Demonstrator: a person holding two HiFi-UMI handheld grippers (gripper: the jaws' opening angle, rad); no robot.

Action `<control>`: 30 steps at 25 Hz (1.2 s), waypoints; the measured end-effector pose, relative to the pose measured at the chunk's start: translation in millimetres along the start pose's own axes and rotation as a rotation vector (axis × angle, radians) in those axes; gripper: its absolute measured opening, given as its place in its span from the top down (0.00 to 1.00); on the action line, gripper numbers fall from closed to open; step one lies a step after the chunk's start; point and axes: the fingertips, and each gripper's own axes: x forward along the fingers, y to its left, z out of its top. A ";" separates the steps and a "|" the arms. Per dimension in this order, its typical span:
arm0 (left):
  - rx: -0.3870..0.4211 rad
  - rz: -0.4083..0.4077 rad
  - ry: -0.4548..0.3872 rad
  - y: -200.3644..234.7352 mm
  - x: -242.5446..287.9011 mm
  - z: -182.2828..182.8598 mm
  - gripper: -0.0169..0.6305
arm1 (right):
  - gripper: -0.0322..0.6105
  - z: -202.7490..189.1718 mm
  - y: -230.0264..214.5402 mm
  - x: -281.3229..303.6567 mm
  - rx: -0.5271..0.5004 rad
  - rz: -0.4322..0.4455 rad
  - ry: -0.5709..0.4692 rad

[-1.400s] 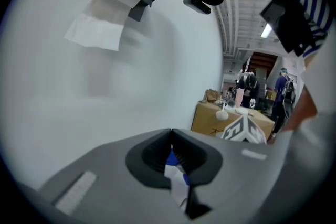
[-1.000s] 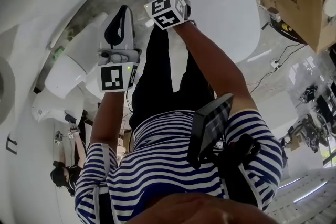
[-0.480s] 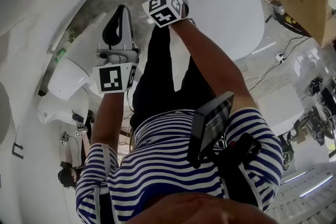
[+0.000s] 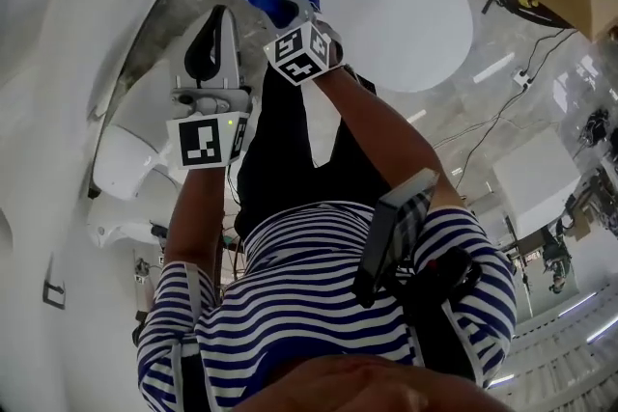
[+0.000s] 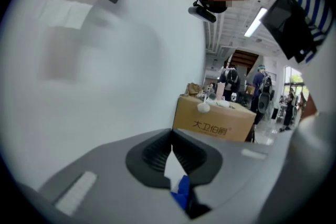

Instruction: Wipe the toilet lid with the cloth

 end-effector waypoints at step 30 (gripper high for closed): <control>0.148 -0.437 0.036 -372.7 80.7 -42.1 0.97 | 0.77 -322.9 -52.4 -193.8 0.208 -0.140 0.075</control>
